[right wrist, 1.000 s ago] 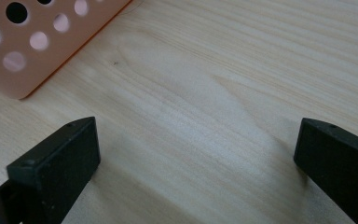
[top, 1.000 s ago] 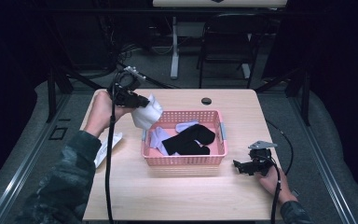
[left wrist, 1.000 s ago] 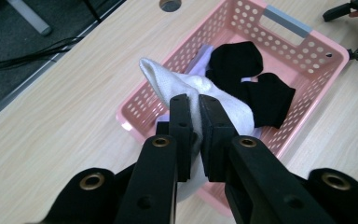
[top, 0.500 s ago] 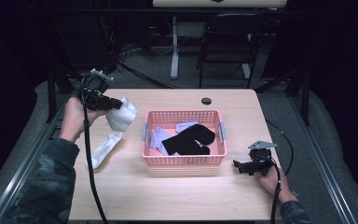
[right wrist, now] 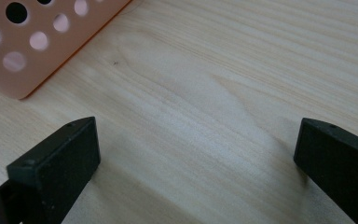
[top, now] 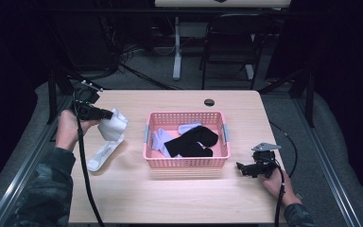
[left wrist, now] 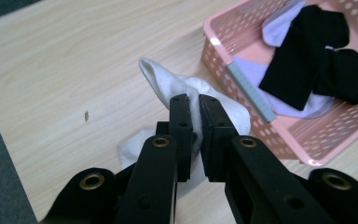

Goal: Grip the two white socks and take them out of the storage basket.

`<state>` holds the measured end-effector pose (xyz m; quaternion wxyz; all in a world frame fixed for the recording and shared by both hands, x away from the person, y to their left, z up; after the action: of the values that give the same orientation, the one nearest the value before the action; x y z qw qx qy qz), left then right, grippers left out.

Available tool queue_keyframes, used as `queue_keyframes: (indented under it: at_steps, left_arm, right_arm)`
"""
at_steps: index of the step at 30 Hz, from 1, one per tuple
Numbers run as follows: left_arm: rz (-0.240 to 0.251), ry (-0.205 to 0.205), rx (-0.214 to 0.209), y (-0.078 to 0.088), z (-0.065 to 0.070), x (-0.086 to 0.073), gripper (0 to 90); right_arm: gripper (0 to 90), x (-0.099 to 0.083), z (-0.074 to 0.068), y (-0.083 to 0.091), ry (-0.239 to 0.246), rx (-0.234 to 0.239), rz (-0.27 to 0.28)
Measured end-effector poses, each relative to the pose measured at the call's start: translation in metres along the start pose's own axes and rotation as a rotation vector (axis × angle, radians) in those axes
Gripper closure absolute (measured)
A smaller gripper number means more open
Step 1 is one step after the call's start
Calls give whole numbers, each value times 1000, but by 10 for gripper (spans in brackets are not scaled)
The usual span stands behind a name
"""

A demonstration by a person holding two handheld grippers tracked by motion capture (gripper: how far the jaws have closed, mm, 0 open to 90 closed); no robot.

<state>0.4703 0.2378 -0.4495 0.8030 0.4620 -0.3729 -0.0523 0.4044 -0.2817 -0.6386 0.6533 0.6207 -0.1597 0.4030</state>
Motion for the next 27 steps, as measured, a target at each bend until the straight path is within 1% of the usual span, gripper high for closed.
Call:
queue_keyframes:
  at_steps: [1, 3, 4, 5, 6, 7, 8, 9, 10, 11, 13, 14, 16, 18, 19, 21, 23, 24, 25, 26, 27]
  left_arm:
    - [0, 21, -10, -6, -5, -7, 845]
    - [-2, 43, -18, -14, -11, -14, 844]
    - [-2, 43, -18, -14, -11, -14, 844]
    - [-11, 64, -22, -21, -17, -21, 844]
    - [-11, 64, -22, -21, -17, -21, 844]
    - [-14, 90, -29, -28, -22, -27, 844]
    - [-20, 99, -32, -32, -24, -29, 844]
    - [-22, 108, -32, -35, -26, -32, 843]
    - [-22, 108, -32, -35, -26, -32, 843]
    - [-25, 125, -37, -43, -30, -37, 844]
    - [-41, 137, -38, -52, -32, -43, 842]
    - [-41, 137, -38, -52, -32, -43, 840]
    - [-52, 146, -38, -63, -36, -50, 837]
    - [-54, 151, -43, -66, -36, -52, 826]
    - [-52, 156, -54, -70, -37, -54, 807]
    - [-53, 152, -54, -73, -37, -55, 767]
    - [-53, 153, -55, -74, -37, -57, 678]
    - [-53, 153, -55, -74, -37, -57, 660]
    - [-48, 149, -54, -73, -35, -57, 619]
    - [-45, 149, -47, -73, -34, -58, 572]
    - [-49, 138, -47, -71, -34, -59, 559]
  right_arm:
    - [0, 0, 0, 0, 0, 0, 0]
    - [0, 0, 0, 0, 0, 0, 0]
    - [0, 0, 0, 0, 0, 0, 1]
    - [0, 0, 0, 0, 0, 0, 0]
    - [0, 0, 0, 0, 0, 0, 0]
    - [0, 0, 0, 0, 0, 0, 0]
    - [0, 0, 0, 0, 0, 0, 0]
    - [0, 0, 0, 0, 0, 0, 0]
    - [0, 0, 0, 0, 0, 0, 0]
    - [0, 0, 0, 0, 0, 0, 0]
    - [0, 0, 0, 0, 0, 0, 0]
    - [0, 0, 0, 0, 0, 0, 0]
    - [0, 0, 0, 0, 0, -1, 0]
    - [0, 0, 0, 0, 0, -1, 1]
    - [0, 0, 0, 0, 0, 1, -2]
    - [0, 0, 0, 0, 0, 1, -2]
    - [0, 0, 0, 0, 0, 1, -2]
    - [0, 0, 0, 0, 0, 1, -2]
    - [0, 0, 0, 0, 0, 1, -2]
    - [0, 0, 0, 0, 0, 1, -1]
    - [0, 0, 0, 0, 0, 1, -2]
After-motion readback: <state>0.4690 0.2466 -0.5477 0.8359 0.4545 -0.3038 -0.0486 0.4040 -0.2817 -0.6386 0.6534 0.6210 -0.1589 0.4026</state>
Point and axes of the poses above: each handheld gripper's, and its own axes: y roughly backward along the jaws, x roughly out of its top, z roughly to its right, the point moved 7 cm from there along -y, roughly forward along the jaws, and after that the axes turned 15 degrees about -x, right-handed, at the moved point
